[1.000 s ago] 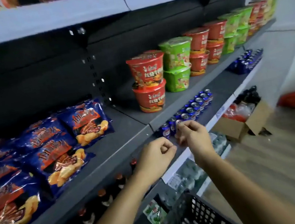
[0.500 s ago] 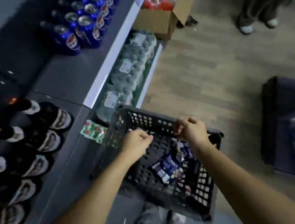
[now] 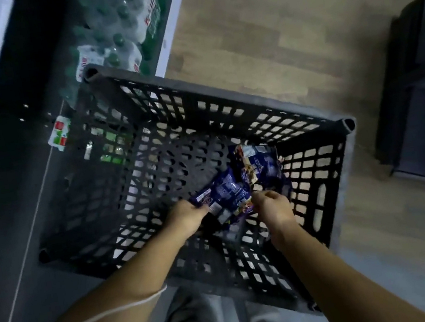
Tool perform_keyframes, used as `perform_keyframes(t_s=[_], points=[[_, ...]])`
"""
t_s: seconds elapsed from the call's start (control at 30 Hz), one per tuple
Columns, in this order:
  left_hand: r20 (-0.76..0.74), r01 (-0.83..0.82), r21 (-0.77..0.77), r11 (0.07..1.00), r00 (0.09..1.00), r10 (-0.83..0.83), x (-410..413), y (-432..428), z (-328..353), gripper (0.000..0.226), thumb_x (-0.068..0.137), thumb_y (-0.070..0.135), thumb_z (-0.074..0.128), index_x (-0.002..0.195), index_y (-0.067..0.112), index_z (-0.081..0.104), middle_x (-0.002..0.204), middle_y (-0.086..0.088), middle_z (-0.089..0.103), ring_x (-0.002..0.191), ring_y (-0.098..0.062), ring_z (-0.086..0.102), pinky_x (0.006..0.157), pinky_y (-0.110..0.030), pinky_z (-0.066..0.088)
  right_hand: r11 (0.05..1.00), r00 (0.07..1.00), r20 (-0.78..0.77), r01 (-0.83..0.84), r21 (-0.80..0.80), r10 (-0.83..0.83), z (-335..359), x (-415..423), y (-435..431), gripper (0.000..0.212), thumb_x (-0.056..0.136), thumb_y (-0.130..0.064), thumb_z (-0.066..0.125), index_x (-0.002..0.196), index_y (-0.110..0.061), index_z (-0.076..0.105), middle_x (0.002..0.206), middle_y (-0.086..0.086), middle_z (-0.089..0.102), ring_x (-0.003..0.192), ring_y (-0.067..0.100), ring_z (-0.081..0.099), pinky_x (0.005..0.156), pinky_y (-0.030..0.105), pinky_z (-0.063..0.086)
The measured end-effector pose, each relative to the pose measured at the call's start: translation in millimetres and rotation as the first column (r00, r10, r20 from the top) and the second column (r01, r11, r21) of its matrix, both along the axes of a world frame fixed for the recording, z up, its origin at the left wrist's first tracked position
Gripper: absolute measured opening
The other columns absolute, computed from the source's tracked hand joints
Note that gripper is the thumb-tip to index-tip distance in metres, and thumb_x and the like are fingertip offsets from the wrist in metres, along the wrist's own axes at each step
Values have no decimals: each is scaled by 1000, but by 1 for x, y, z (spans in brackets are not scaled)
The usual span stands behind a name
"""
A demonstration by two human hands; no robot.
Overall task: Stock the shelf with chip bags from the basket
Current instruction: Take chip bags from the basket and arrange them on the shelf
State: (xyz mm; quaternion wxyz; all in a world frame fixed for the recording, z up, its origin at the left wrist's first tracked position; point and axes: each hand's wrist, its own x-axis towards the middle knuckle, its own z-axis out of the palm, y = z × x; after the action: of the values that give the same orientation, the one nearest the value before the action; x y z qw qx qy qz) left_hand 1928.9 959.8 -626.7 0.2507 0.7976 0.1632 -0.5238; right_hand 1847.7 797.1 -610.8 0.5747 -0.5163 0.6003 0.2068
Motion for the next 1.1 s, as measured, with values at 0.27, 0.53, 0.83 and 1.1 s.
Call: perform_keyframes(t_s=[0.27, 0.53, 0.83, 1.1], points=[[-120, -191, -27, 981, 975, 186, -13, -8, -64, 32, 94, 31, 65, 117, 9, 67, 108, -16, 70, 93, -28, 65, 75, -28, 42, 993, 992, -45, -115, -9, 115, -48, 4, 2, 39, 104, -18, 55, 142, -11, 52, 91, -5, 63, 95, 14, 66, 81, 36, 54], [-26, -242, -74, 968, 970, 240, -2, -9, -56, 15, 92, 17, 69, 80, 15, 59, 79, 0, 63, 67, -11, 53, 58, -23, 40, 978, 977, -64, -201, 49, 204, -61, 5, 12, 20, 100, -24, 62, 118, -15, 63, 98, 7, 74, 100, 31, 71, 97, 50, 55], [-45, -356, -269, 895, 933, 358, 21, 7, -7, 28, 87, 20, 76, 110, 12, 63, 103, -7, 74, 85, -17, 72, 75, -31, 58, 975, 997, 74, -54, 217, 38, -16, 18, 5, 34, 100, -29, 62, 119, -1, 59, 112, 14, 71, 83, 16, 67, 50, 14, 52], [49, -416, -479, 773, 867, 497, 43, 20, 83, 22, 89, 19, 73, 110, 13, 69, 99, -2, 78, 87, -18, 75, 72, -31, 58, 950, 954, 291, -155, 270, 73, 55, 57, 0, 46, 88, -37, 76, 116, -1, 67, 111, 19, 75, 103, 41, 69, 94, 51, 56]])
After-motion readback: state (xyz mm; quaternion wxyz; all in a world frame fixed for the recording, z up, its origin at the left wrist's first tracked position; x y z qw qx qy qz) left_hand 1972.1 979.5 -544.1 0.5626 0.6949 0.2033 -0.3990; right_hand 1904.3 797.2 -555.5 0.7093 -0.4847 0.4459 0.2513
